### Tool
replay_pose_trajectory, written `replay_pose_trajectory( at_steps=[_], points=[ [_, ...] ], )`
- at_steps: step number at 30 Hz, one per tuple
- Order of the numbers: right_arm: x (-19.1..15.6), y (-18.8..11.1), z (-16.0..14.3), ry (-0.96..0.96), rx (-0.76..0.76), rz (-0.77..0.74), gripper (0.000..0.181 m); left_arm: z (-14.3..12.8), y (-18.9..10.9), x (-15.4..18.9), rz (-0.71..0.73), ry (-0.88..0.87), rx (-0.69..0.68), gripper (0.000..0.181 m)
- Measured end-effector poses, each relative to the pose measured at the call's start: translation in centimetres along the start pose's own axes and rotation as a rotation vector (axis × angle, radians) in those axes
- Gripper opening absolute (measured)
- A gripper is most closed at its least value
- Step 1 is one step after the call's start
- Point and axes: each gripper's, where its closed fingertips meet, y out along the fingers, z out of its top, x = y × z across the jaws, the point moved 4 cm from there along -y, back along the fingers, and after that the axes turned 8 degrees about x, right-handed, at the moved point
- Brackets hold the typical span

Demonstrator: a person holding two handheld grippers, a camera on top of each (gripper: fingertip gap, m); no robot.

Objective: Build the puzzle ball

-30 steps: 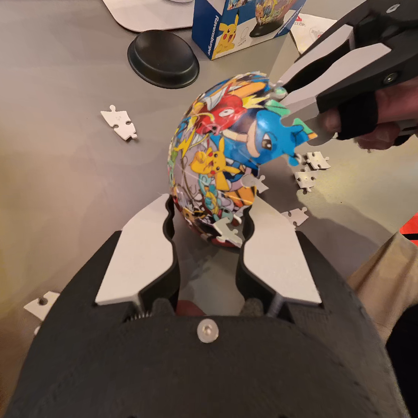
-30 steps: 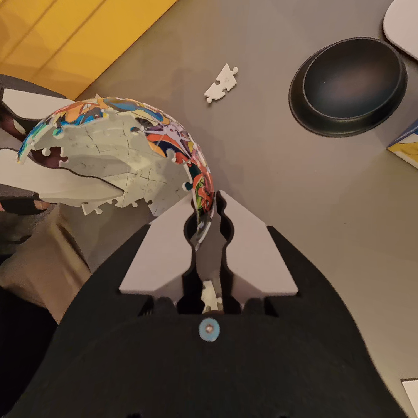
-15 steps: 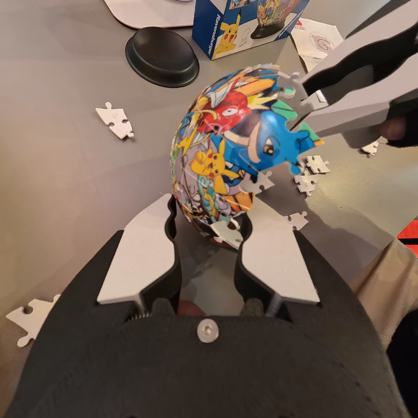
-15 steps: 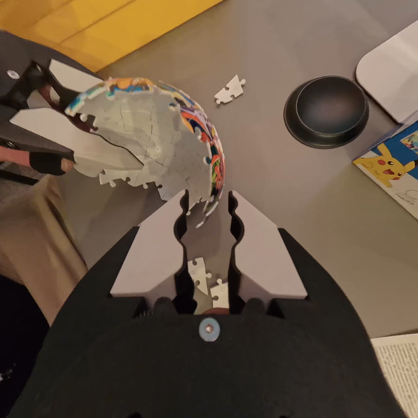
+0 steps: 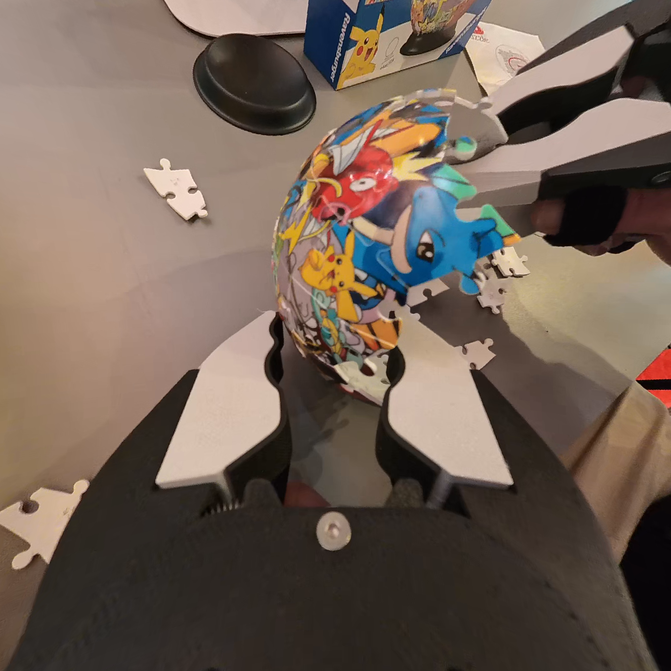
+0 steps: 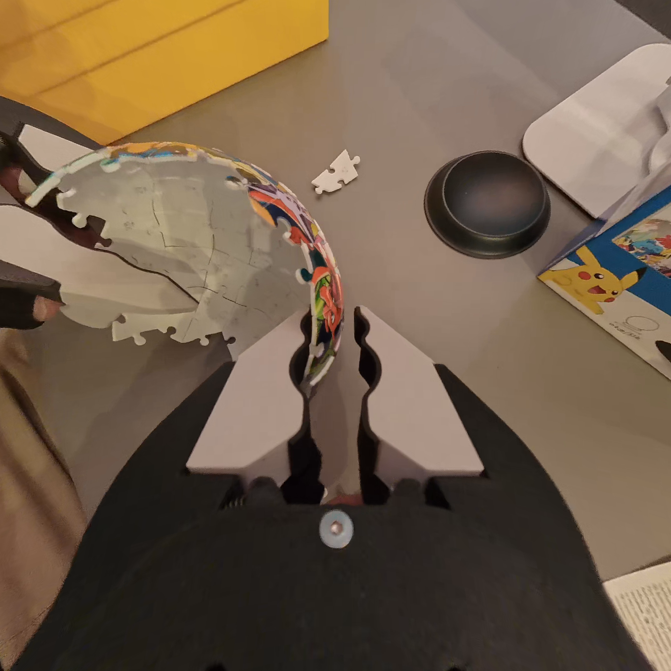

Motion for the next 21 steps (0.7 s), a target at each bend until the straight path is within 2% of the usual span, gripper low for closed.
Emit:
replay_pose_trajectory(
  at_steps=[9,15,17,19,21],
  points=[
    [0.19,-0.02,-0.08,-0.038,0.042,-0.073,0.003,0.0,0.06,0.17,-0.003,-0.004,0.003,0.055],
    [0.11,-0.12,0.0,-0.076,0.048,-0.122,0.002,-0.04,0.2,0.16,0.006,-0.007,0.002,0.054],
    [0.05,-0.17,0.21,-0.083,0.067,-0.137,0.004,-0.08,0.22,0.09,0.01,-0.01,0.001,0.053],
    [0.04,-0.31,0.25,-0.088,0.07,-0.148,0.023,-0.05,0.24,0.05,0.011,-0.017,0.003,0.053],
    [-0.14,-0.59,0.27,-0.094,0.071,-0.139,0.023,0.0,0.27,0.03,0.015,-0.02,0.007,0.052]
  ],
)
